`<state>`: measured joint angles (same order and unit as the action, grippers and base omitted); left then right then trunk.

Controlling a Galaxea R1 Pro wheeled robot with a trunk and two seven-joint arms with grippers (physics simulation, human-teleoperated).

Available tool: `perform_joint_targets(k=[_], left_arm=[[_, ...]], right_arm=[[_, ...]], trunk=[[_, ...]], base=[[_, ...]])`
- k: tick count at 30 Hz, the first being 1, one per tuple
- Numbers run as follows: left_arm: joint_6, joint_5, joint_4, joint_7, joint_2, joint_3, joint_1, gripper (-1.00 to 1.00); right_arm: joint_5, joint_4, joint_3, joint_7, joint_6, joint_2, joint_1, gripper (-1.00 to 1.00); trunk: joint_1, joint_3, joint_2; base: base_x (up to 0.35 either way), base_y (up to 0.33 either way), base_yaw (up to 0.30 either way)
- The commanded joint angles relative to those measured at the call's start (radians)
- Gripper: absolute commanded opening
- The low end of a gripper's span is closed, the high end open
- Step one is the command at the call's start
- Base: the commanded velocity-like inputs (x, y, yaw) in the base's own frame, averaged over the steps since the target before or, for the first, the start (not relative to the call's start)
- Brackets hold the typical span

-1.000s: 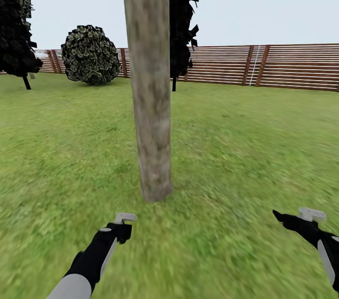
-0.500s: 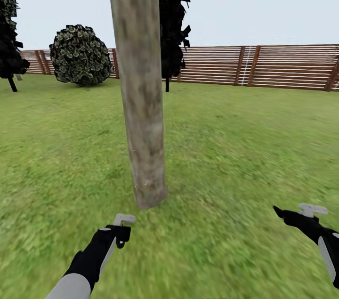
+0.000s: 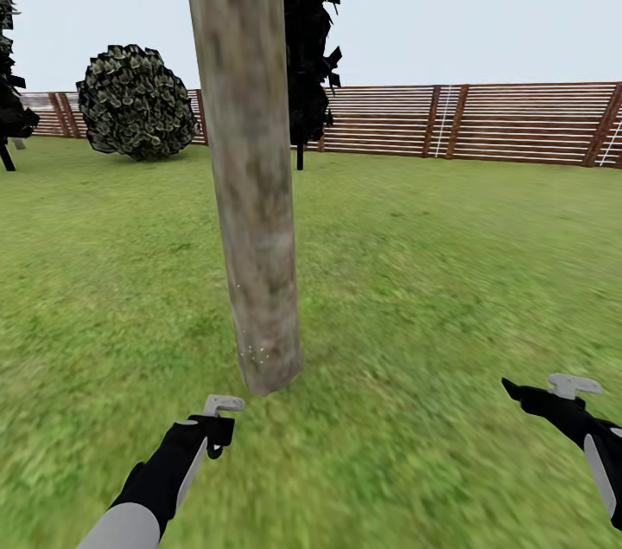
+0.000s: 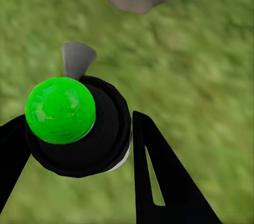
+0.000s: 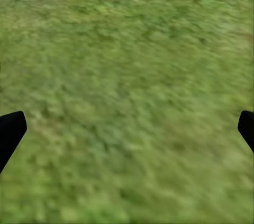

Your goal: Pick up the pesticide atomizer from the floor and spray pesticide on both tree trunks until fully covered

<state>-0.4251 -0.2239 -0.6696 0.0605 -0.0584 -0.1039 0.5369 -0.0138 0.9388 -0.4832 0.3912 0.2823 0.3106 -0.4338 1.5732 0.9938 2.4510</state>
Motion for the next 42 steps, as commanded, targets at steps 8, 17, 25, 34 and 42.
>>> perform_joint_targets(k=[8, 17, 25, 34, 42], left_arm=[[-0.003, -0.003, -0.006, 0.020, 0.005, -0.002, 0.000, -1.00], [-0.003, -0.003, -0.046, 0.063, 0.007, -0.002, 0.000, -1.00], [-0.062, -0.003, -0.144, 0.065, 0.009, -0.002, 0.000, -1.00], [-0.258, -0.003, -0.422, 0.113, 0.008, 0.000, 0.000, -1.00], [-0.429, -0.003, -0.625, 0.133, 0.019, 0.001, 0.002, -1.00]], right_arm=[[0.000, 0.000, 0.000, 0.000, 0.000, 0.000, 0.000, 1.00], [0.000, 0.000, 0.000, 0.000, 0.000, 0.000, 0.000, 1.00], [0.000, 0.000, 0.000, 0.000, 0.000, 0.000, 0.000, 1.00], [0.000, 0.000, 0.000, 0.000, 0.000, 0.000, 0.000, 1.00], [0.000, 0.000, 0.000, 0.000, 0.000, 0.000, 0.000, 1.00]], trunk=[[0.000, 0.000, 0.000], [0.000, 0.000, 0.000], [0.000, 0.000, 0.000], [0.000, 0.000, 0.000], [0.000, 0.000, 0.000]], base=[[0.000, 0.000, 0.000], [-0.111, 0.040, 0.000], [-0.226, 0.033, 0.000], [-0.009, 0.000, -0.135], [0.000, 0.000, -0.021]])
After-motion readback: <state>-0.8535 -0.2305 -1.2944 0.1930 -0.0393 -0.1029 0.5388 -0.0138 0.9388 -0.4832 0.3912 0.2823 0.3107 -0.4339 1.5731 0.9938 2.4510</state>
